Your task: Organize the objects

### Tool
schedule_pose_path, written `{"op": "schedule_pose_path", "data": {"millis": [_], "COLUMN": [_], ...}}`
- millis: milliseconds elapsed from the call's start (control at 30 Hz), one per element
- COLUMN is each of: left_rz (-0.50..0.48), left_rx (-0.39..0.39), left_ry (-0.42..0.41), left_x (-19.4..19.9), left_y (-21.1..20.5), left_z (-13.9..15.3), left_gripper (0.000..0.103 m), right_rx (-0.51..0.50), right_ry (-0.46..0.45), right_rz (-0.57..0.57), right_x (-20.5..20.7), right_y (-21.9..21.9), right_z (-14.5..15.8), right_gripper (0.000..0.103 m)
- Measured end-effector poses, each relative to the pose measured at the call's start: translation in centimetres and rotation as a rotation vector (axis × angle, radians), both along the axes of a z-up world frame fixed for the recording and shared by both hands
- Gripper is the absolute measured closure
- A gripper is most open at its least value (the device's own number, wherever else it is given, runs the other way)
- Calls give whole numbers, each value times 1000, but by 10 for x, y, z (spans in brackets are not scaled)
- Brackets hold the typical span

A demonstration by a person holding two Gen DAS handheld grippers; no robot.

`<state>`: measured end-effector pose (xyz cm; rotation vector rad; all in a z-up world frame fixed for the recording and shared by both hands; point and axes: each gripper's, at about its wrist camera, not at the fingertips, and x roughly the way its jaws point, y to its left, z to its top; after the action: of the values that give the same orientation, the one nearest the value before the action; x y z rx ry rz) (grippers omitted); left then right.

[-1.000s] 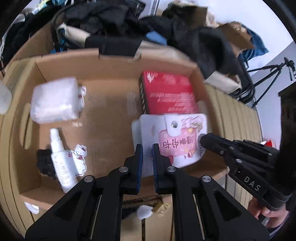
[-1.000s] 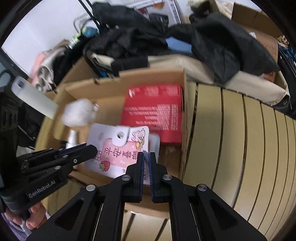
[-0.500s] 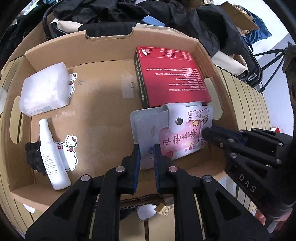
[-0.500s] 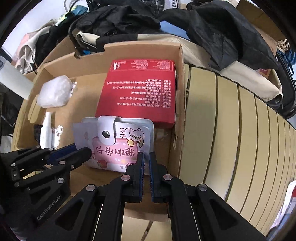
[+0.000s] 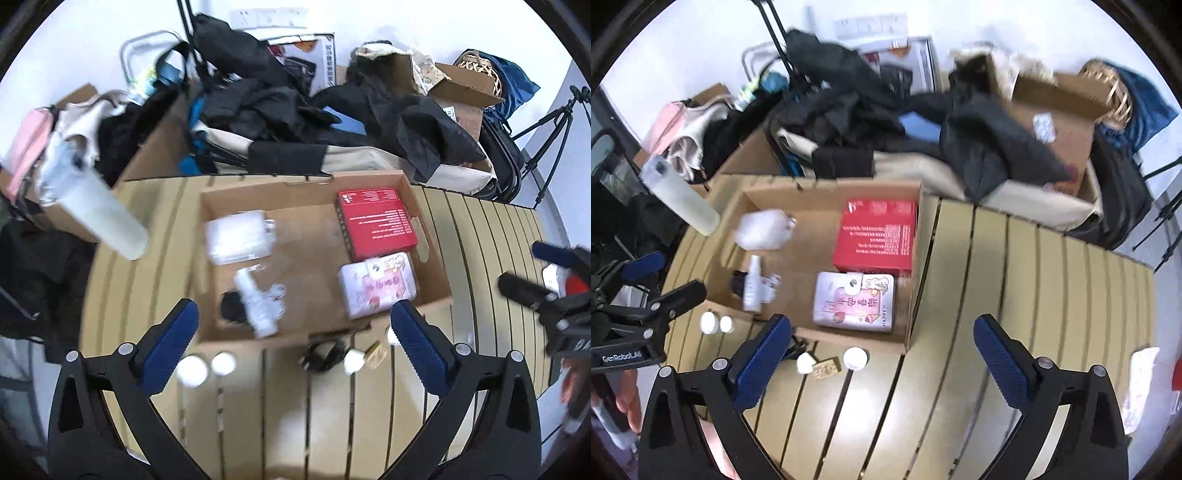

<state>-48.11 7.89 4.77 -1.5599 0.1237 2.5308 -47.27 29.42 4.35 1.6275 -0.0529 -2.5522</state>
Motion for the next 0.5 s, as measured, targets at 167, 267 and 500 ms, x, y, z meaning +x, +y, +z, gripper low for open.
{"op": "schedule_pose_path", "data": {"millis": [167,267,500], "left_rz": [9,17,-28], "left_rx": [-10,-18,-31], "left_ry": [20,60,232], "left_x": [44,72,182], "left_y": [-15,-19,-35], "left_z": [31,45,74], "left_gripper": [0,0,0], "right_rx": [1,2,-84], "right_ry": [48,72,200], "right_rz": [20,31,95], "right_x": [37,60,156], "right_y": [-13,-22,-30], "right_z": [35,48,67], "right_gripper": [3,3,3]}}
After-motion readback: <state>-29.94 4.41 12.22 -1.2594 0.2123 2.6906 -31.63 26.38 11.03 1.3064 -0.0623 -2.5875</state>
